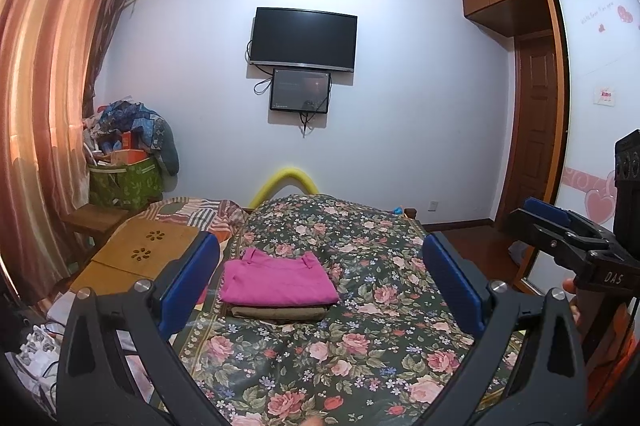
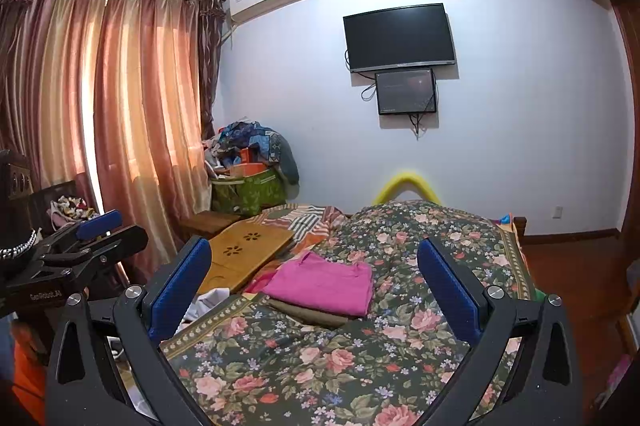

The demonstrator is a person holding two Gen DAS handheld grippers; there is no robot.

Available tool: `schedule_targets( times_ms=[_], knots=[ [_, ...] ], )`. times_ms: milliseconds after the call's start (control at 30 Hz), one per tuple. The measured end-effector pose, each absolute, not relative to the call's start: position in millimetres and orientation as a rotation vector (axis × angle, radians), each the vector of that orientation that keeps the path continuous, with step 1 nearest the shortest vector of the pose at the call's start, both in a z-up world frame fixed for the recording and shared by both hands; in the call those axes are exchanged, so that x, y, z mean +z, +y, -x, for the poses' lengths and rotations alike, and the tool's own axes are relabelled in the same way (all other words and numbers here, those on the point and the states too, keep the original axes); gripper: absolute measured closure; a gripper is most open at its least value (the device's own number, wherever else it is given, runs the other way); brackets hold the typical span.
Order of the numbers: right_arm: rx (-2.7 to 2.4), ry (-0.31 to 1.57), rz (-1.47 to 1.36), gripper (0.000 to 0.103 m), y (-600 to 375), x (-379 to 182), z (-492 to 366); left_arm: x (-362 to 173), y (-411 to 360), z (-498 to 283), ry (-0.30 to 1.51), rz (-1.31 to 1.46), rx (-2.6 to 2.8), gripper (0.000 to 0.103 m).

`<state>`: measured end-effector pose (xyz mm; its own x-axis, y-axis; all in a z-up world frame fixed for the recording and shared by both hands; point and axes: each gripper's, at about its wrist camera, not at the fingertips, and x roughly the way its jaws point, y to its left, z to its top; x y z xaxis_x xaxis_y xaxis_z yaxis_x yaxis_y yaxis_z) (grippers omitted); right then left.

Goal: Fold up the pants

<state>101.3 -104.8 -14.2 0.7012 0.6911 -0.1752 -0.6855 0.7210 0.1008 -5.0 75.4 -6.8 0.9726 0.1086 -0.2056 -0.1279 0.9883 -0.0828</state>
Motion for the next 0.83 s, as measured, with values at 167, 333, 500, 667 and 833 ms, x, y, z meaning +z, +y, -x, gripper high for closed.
schedule_targets(
  times_ms=[167,333,500,667,833],
  knots=[
    [0.765,0.205,-0.028,0.000,-104.2,-13.6,-101.5,-7.8,75.9,4.7,0.208,0.095,0.114,0.000],
    [0.768,0.207,-0.024,0.000,-102.4,-12.8,-102.4,-7.9,75.6,4.9,0.207,0.093,0.112,0.000],
    [0.768,0.207,-0.024,0.000,-101.3,-11.9,-102.6,-7.7,76.3,4.7,0.206,0.096,0.107,0.000],
    [0.767,0.209,-0.024,0.000,-101.4,-12.3,-102.5,-7.5,76.5,4.5,0.207,0.104,0.105,0.000],
    [0.769,0.211,-0.025,0.000,-100.9,-13.3,-102.9,-8.2,76.0,3.8,0.212,0.099,0.107,0.000]
  ],
)
